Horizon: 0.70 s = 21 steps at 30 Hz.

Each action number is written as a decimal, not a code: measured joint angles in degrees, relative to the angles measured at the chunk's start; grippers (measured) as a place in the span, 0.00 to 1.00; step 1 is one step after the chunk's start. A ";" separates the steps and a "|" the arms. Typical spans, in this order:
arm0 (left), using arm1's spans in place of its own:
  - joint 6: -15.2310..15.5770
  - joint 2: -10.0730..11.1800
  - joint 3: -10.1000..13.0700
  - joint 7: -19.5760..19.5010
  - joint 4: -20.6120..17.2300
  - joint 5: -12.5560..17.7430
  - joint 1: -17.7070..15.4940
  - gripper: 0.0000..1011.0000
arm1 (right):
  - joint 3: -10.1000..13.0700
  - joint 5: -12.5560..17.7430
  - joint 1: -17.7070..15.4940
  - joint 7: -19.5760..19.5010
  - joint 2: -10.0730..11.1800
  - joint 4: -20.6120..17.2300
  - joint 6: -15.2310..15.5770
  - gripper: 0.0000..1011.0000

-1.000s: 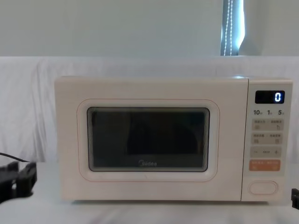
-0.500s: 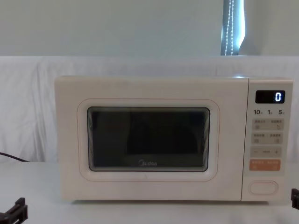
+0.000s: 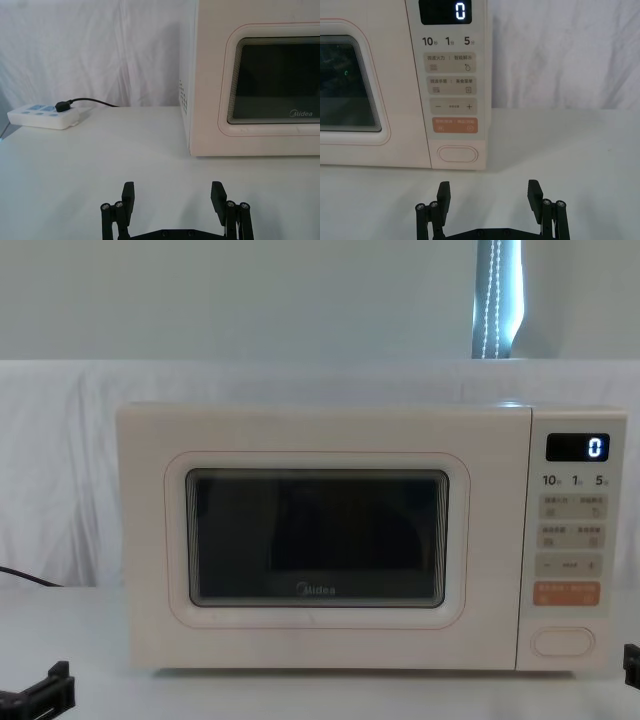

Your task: Press the button to open the microwave door with one hand; close the microwave door with the other hand.

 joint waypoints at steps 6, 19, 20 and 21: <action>0.09 0.03 0.03 -0.07 -0.04 -0.09 -0.04 0.99 | 0.00 0.00 0.00 0.00 0.00 0.00 0.00 0.99; 0.18 0.09 0.10 -0.15 -0.10 -0.16 -0.10 0.99 | 0.00 0.00 0.00 0.01 0.00 0.00 0.00 0.99; 0.19 0.09 0.10 -0.16 -0.10 -0.17 -0.10 0.99 | 0.00 0.00 0.00 0.00 0.00 0.00 0.00 0.99; 0.19 0.09 0.10 -0.17 -0.10 -0.17 -0.11 0.99 | 0.00 0.00 0.00 0.00 0.00 0.00 0.00 0.99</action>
